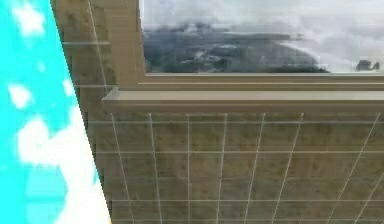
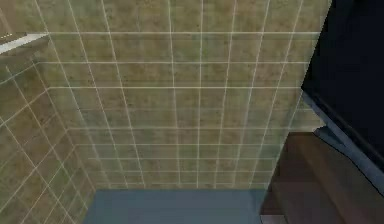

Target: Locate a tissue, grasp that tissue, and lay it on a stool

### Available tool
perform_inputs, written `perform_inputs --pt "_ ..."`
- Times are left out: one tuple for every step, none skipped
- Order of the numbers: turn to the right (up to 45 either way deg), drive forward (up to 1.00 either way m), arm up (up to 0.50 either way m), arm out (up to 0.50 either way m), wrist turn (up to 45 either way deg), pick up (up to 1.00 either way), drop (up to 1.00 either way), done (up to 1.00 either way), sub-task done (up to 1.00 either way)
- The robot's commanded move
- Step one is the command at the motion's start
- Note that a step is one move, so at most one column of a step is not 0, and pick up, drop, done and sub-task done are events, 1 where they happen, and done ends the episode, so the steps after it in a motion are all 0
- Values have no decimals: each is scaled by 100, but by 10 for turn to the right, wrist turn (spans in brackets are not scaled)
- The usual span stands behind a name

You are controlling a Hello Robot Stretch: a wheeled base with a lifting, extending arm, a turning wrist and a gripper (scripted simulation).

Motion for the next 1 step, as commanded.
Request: perform_inputs --pt "-450 0 0 0 0 0 0 0 0"
